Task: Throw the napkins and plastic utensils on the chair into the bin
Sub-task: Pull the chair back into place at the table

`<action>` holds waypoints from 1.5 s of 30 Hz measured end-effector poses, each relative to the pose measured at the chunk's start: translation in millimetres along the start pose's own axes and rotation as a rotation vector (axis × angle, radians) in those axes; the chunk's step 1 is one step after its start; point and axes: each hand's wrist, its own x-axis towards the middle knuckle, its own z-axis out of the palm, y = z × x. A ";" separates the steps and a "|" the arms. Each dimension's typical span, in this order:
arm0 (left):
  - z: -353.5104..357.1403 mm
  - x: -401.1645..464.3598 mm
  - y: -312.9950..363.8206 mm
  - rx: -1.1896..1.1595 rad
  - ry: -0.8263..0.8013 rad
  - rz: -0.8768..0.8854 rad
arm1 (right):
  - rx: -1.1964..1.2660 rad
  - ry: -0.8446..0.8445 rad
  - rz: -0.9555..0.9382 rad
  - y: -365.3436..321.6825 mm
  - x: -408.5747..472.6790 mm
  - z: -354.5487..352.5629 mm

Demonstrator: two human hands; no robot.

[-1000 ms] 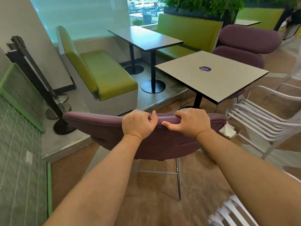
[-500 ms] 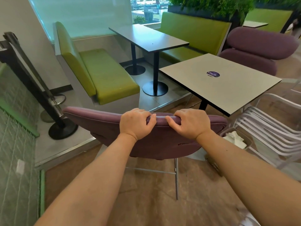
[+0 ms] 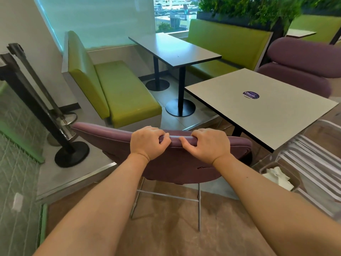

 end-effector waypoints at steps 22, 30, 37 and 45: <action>-1.4 19.7 24.7 0.043 -0.288 -0.050 | 0.012 -0.030 0.149 29.8 -14.4 -4.6; 8.3 32.8 122.7 -0.005 -0.372 -0.067 | 0.042 -0.023 0.327 53.8 -29.6 -15.1; -1.2 21.2 116.0 -0.030 -0.311 -0.043 | 0.057 -0.043 0.398 40.2 -35.6 -19.4; -33.4 -14.5 93.0 -0.096 -0.311 0.068 | -0.224 -0.024 0.355 -11.5 -77.4 -43.0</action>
